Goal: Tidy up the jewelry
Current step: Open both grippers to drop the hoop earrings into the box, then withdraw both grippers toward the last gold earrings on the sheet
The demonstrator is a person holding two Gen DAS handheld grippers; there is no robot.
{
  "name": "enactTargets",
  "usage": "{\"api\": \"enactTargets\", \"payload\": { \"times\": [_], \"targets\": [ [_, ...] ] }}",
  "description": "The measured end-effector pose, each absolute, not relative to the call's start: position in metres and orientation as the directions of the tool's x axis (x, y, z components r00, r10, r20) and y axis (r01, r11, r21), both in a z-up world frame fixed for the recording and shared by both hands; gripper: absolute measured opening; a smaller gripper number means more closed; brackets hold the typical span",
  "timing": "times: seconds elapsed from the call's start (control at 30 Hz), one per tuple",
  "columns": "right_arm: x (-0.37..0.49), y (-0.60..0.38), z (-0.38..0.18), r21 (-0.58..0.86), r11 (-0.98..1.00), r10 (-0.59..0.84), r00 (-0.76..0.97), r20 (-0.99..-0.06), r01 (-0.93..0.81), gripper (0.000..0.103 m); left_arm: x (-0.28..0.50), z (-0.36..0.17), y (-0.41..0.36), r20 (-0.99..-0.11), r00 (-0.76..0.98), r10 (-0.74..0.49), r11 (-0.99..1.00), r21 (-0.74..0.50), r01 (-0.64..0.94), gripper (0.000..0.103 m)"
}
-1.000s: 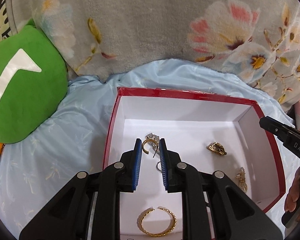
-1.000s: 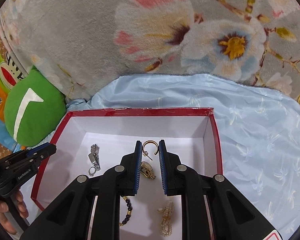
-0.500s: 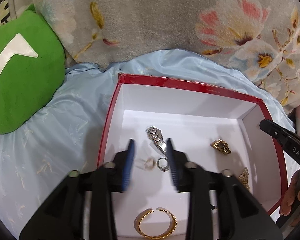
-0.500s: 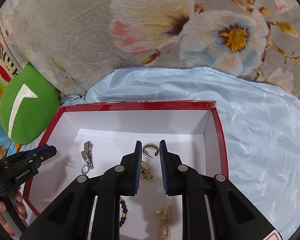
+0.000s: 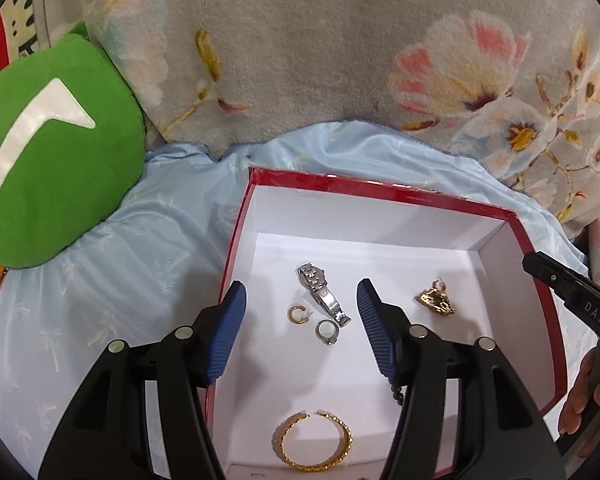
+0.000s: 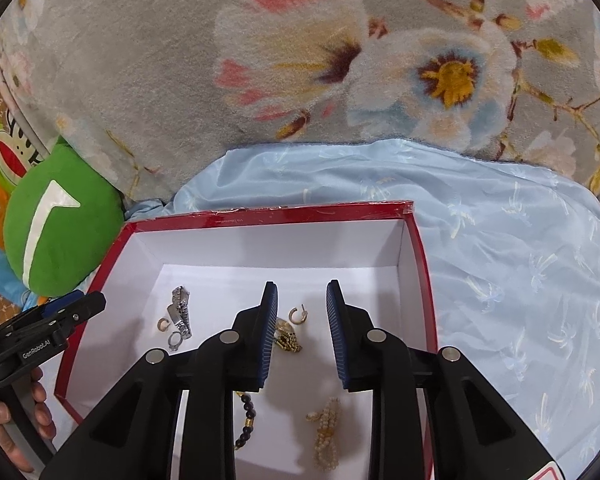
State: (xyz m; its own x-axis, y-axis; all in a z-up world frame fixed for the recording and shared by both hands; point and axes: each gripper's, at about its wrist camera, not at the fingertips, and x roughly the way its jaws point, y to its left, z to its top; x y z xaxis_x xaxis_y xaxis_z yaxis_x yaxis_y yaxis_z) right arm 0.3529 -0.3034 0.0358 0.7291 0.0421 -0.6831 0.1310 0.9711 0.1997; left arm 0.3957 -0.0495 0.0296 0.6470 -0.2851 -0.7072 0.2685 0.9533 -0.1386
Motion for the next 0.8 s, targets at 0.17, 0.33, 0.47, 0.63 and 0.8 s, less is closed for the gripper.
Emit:
{"api": "enactTargets", "payload": {
  "times": [0.17,0.33,0.47,0.63,0.8],
  "targets": [
    [0.323,-0.302,0.051,0.219,0.968,0.055,0.756,-0.653,0.119,0.028,0.368,0.05,-0.041,-0.67,0.673,-0.312,0.945,-0.147,0.291,0.056],
    [0.279,-0.295,0.069,0.223,0.969,0.054,0.787,-0.614,0.107,0.03,0.33,0.07,-0.03,-0.638,0.7,-0.322,0.942,-0.143,0.303,0.056],
    [0.233,-0.28,0.077,0.189,0.978,0.044,0.803,-0.594,0.086,0.037,0.29,0.079,-0.02,-0.623,0.712,-0.324,0.939,-0.122,0.321,0.056],
    [0.166,-0.254,0.064,0.169,0.984,0.066,0.791,-0.608,0.047,0.041,0.245,0.074,-0.007,-0.632,0.7,-0.332,0.935,-0.12,0.335,0.065],
    [0.105,-0.224,0.026,0.128,0.992,0.078,0.731,-0.678,0.013,0.041,0.207,0.042,0.009,-0.686,0.662,-0.302,0.941,-0.104,0.322,0.065]
  ]
}}
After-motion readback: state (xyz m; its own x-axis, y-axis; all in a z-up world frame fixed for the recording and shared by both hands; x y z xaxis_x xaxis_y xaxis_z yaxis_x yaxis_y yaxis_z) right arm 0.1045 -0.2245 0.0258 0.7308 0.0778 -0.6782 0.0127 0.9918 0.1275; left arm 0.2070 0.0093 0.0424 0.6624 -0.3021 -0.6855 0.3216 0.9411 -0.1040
